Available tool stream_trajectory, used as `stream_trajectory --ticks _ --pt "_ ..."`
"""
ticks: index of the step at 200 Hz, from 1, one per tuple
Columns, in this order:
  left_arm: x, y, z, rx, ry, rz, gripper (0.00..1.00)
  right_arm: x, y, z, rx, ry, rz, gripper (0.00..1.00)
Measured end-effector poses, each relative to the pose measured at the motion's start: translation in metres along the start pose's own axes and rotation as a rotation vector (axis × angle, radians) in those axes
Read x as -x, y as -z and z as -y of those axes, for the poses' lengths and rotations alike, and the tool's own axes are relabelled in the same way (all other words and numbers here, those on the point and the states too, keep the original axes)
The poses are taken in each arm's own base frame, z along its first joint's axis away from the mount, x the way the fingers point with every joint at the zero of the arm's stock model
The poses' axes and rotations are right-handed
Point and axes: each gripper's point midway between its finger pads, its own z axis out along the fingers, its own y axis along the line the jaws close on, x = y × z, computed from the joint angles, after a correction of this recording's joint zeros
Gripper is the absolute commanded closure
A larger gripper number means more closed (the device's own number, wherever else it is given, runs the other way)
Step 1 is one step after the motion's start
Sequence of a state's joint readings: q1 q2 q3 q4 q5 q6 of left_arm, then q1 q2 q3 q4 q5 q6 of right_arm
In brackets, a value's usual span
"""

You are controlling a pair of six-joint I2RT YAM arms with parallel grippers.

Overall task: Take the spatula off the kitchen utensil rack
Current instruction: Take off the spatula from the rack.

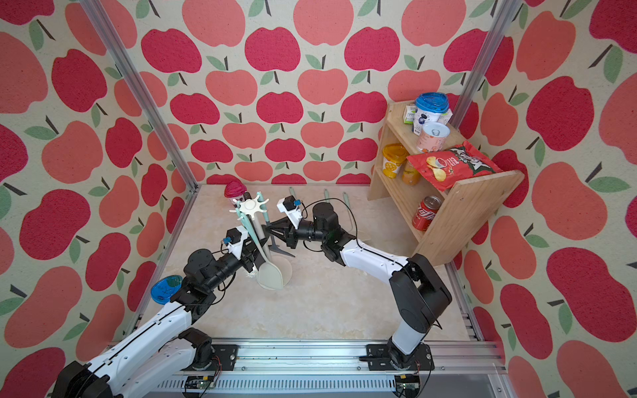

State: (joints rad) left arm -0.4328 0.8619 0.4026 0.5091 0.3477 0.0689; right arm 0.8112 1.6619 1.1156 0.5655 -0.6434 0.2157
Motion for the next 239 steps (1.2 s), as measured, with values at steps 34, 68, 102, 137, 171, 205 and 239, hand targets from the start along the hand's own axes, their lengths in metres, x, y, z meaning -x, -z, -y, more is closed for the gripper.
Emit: stream_trajectory --ticks 34,68,102,137,171,205,239 --pt "0.0 0.0 0.0 0.0 0.0 0.0 1.0 0.001 0.0 0.001 -0.042 0.033 -0.01 1.0" --pt "0.0 0.0 0.0 -0.001 0.0 0.0 1.0 0.008 0.004 0.008 -0.118 0.049 0.005 1.0" --pt "0.0 0.0 0.0 -0.001 0.0 -0.001 1.0 0.014 0.013 0.015 -0.207 0.062 0.022 1.0" --pt "0.0 0.0 0.0 -0.002 0.0 -0.001 1.0 0.027 0.026 0.027 -0.334 0.099 0.038 1.0" --pt "-0.001 -0.001 0.0 -0.003 0.0 -0.001 1.0 0.037 0.046 0.039 -0.473 0.122 0.028 1.0" --pt "0.0 -0.004 0.0 -0.008 -0.001 0.0 1.0 0.042 0.069 0.043 -0.584 0.126 0.004 1.0" --pt "0.0 -0.005 0.0 -0.012 0.0 -0.002 1.0 0.039 0.096 0.048 -0.706 0.118 -0.054 1.0"
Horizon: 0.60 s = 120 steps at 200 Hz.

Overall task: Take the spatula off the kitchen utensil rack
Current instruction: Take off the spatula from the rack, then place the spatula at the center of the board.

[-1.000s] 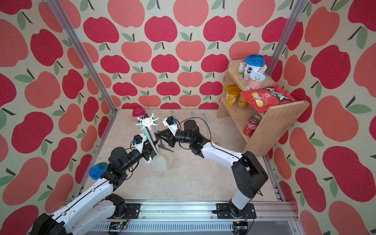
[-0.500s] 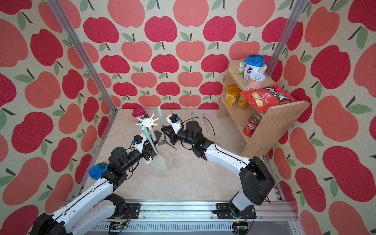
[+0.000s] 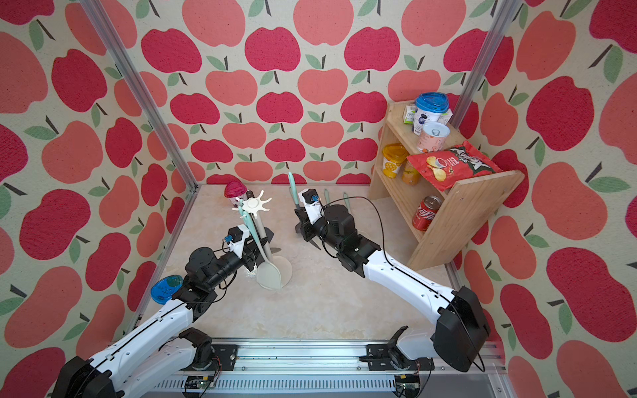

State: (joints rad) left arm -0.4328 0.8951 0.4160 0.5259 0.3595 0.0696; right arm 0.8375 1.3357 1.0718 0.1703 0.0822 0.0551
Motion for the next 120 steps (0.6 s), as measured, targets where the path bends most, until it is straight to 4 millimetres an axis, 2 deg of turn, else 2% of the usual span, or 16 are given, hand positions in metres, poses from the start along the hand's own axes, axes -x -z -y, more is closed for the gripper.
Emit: stream_trajectory --ticks 74,120 --pt "0.0 0.0 0.0 0.0 0.0 0.0 1.0 -0.019 0.062 0.048 -0.279 -0.029 -0.168 1.0" --pt "0.0 0.0 0.001 -0.003 -0.001 0.001 1.0 -0.042 0.097 0.062 -0.381 -0.113 -0.26 1.0"
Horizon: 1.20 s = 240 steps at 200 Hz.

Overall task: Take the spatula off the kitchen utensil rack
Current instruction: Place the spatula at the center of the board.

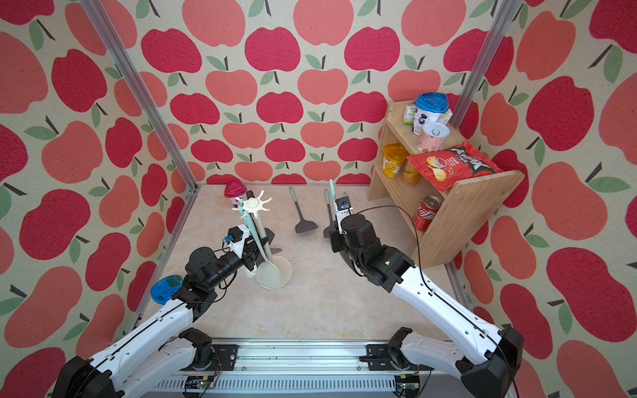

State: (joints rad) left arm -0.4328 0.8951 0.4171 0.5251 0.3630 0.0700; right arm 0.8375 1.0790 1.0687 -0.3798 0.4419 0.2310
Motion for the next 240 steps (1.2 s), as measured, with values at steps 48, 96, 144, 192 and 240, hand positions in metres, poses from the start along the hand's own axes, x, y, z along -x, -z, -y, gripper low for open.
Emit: stream_trajectory --ticks 48,96,144,192,240 --pt "0.0 0.0 0.0 0.0 -0.001 0.0 1.0 -0.047 0.0 0.014 -0.081 -0.055 -0.185 1.0" --pt "0.0 0.001 0.0 0.0 -0.002 -0.002 1.0 -0.09 -0.013 0.025 -0.222 -0.091 -0.418 1.0" --pt "0.0 0.001 0.0 0.0 -0.002 -0.001 1.0 -0.107 -0.005 0.059 -0.353 -0.15 -0.494 1.0" --pt "0.0 0.001 0.0 0.001 -0.002 -0.002 1.0 -0.139 -0.008 0.073 -0.418 -0.144 -0.576 1.0" --pt "0.0 0.004 0.0 0.008 0.0 -0.009 1.0 -0.181 -0.019 0.078 -0.467 -0.098 -0.699 1.0"
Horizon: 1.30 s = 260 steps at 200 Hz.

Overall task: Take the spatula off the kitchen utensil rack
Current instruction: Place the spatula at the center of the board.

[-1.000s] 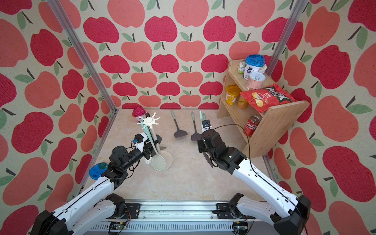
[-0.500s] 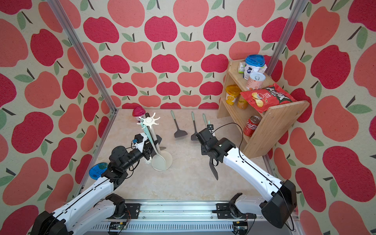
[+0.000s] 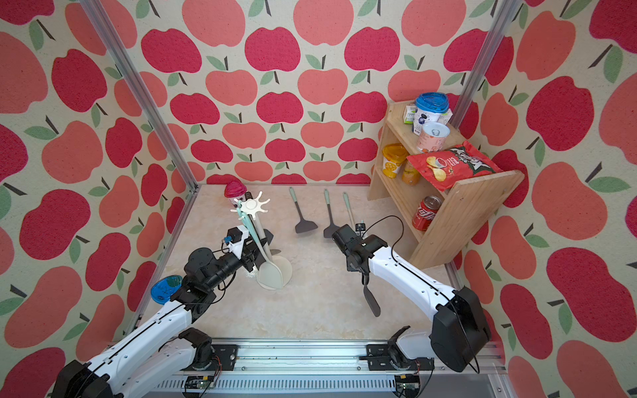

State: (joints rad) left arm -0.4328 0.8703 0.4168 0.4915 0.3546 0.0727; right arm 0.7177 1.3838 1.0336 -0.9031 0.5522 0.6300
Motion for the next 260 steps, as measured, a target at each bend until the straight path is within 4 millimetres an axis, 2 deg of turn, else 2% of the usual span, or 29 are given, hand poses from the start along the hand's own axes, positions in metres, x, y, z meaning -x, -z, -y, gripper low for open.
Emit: stream_trajectory --ticks 70,115,130,174,218,242,260 --pt "0.001 0.001 0.0 0.002 0.0 0.001 1.0 -0.011 -0.042 -0.009 -0.111 0.07 -0.08 1.0" --pt "0.0 0.002 0.001 0.004 0.0 -0.002 1.0 -0.009 -0.064 -0.013 -0.125 0.065 -0.102 1.0" --pt "0.0 0.002 0.001 0.004 0.0 -0.003 1.0 -0.008 -0.07 -0.017 -0.116 0.063 -0.105 0.92" --pt "0.0 0.003 0.0 0.007 0.0 -0.003 1.0 -0.01 -0.085 -0.025 -0.119 0.08 -0.117 0.84" --pt "0.0 0.004 0.0 0.013 -0.001 -0.001 1.0 -0.003 -0.087 -0.039 -0.06 0.042 -0.089 0.55" --pt "0.0 0.004 0.0 0.012 -0.001 -0.001 1.0 0.006 -0.077 -0.042 -0.052 0.046 -0.057 0.46" --pt "0.001 0.005 0.0 0.013 -0.001 0.0 1.0 0.029 -0.055 -0.045 -0.022 0.032 0.026 0.43"
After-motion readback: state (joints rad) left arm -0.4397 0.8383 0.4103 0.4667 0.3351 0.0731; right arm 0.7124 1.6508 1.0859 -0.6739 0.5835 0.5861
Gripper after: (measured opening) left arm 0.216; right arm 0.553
